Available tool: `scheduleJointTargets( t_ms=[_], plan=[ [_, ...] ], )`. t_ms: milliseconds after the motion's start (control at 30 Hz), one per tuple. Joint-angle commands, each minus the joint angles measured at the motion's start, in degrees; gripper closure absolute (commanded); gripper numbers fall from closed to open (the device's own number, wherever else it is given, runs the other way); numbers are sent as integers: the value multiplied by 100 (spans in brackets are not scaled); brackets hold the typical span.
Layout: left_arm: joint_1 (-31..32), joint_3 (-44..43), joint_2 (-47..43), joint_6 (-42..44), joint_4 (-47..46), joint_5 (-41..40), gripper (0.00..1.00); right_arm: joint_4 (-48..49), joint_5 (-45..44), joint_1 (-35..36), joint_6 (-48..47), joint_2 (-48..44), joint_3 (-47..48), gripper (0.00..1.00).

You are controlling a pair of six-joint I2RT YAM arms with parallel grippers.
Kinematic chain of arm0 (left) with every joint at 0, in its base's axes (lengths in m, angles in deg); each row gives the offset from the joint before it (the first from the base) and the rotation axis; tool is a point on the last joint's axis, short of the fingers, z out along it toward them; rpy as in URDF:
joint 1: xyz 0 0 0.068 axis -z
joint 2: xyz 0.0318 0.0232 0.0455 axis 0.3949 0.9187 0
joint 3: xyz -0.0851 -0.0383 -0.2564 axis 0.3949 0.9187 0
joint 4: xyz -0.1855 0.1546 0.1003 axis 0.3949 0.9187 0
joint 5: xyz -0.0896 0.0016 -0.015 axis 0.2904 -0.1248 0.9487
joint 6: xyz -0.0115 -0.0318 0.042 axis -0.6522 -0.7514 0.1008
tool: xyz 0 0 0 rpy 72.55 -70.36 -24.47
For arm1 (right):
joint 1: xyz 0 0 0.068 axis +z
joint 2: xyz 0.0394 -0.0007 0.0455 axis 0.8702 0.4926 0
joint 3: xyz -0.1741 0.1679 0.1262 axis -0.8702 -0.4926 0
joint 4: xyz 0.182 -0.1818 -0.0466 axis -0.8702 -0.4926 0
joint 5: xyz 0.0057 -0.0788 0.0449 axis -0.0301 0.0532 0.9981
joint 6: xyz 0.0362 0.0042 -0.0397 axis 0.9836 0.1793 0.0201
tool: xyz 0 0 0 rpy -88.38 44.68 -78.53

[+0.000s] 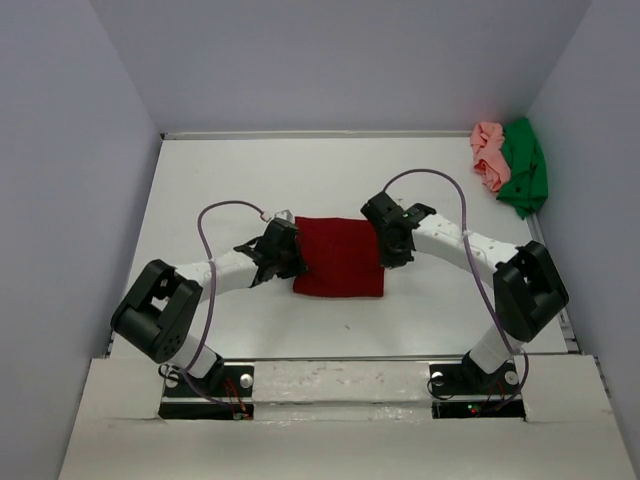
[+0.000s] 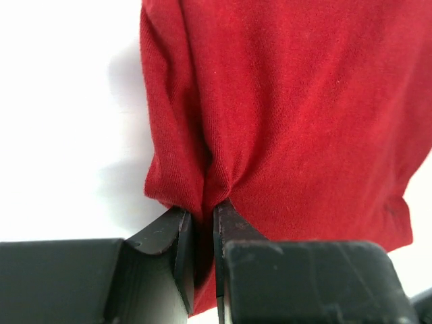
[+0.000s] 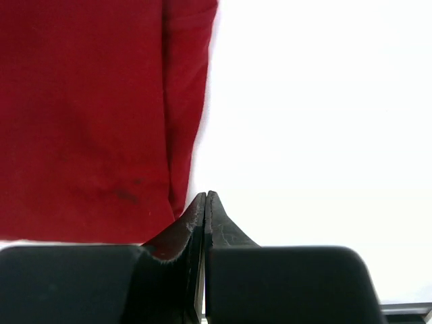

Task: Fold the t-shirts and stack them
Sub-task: Neatly place the folded tshirt to the corner

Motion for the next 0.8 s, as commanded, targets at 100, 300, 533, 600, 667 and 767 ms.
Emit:
scheduleJointTargets(
  t_ms=[100, 300, 533, 600, 667, 767],
  plan=[
    [-139, -924, 233, 594, 1141, -754, 100, -708, -820, 74, -226, -612, 1160, 100],
    [-507, -1776, 909, 831, 1633, -947, 100, -1025, -767, 74, -375, -1235, 1574, 100],
    [-1237, -2778, 1955, 1131, 2099, -833, 100, -1596, -504, 74, -481, -2000, 2022, 100],
    [-1439, -2902, 2079, 1148, 2090, -780, 100, -1693, -486, 74, -542, -2141, 2093, 100],
    [-1545, -3164, 2263, 1174, 2134, -780, 100, -1833, -416, 74, -604, -2264, 2172, 100],
    [-1633, -3657, 2527, 1289, 2371, -999, 100, -1913, -381, 74, -692, -2361, 2146, 100]
  ],
)
